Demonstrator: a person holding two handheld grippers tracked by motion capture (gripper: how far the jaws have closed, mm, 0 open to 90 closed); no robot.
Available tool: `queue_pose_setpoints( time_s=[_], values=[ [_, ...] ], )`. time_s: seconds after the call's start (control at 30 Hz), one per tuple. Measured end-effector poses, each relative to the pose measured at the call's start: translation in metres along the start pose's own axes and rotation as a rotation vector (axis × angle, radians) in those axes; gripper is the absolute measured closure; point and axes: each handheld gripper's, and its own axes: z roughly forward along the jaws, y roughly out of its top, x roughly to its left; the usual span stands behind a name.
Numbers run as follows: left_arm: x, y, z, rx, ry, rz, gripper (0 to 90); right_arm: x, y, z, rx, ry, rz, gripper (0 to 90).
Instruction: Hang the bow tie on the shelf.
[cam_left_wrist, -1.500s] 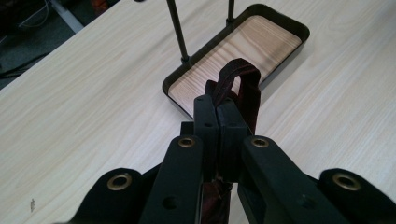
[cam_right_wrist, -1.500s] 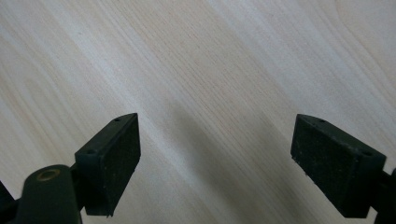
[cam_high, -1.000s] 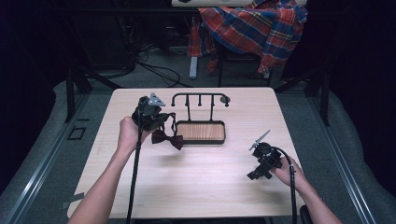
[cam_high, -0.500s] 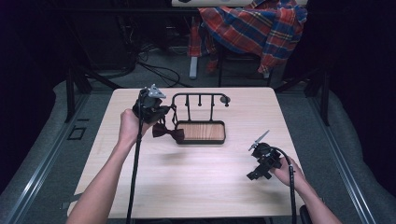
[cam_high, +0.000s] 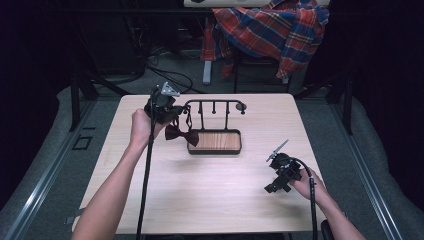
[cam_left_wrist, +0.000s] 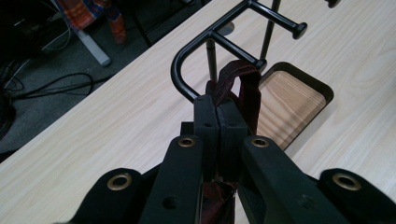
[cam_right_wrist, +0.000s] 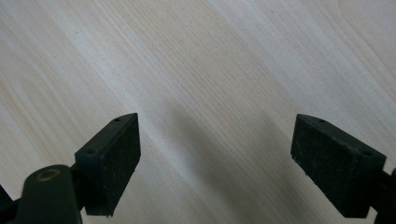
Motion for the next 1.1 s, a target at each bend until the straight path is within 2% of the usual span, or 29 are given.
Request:
queue_pose_setpoints(
  time_s=[0.2,0.47,0.5,0.57,0.7,0.73,0.8,1.0,1.03,1.1],
  values=[
    [0.004,0.003,0.007,0.017,0.009,0.008,89.0,-0.001,0.0,0.0,0.011,-0.005,-0.004,15.8],
    [0.01,0.003,0.016,0.03,0.014,-0.004,89.0,-0.001,-0.002,0.0,0.009,-0.002,0.0,15.9],
    [0.011,0.003,0.018,0.026,0.012,-0.012,89.0,-0.001,-0.002,0.0,0.016,-0.015,-0.004,15.8],
    [0.012,0.002,0.02,0.023,0.012,-0.019,89.0,-0.001,-0.003,0.001,-0.002,-0.003,0.007,15.8],
    [0.015,-0.001,0.022,0.023,0.007,-0.032,88.9,0.001,-0.003,-0.001,0.014,-0.007,-0.008,15.8],
    [0.015,-0.002,0.023,0.021,0.007,-0.035,88.9,0.002,-0.005,0.0,-0.007,0.006,0.011,15.8],
    [0.016,-0.003,0.024,0.019,0.006,-0.044,88.9,0.001,-0.005,-0.001,0.01,-0.01,0.0,15.8],
    [0.017,-0.007,0.025,0.019,0.003,-0.046,88.9,0.002,-0.009,-0.003,0.013,-0.009,0.005,15.8],
    [0.017,-0.007,0.026,0.016,0.003,-0.048,88.9,0.004,-0.011,-0.001,-0.016,-0.006,0.03,15.8],
    [0.017,-0.009,0.028,0.019,0.001,-0.051,88.9,0.003,-0.01,-0.004,0.007,-0.008,0.011,15.8]
  ],
)
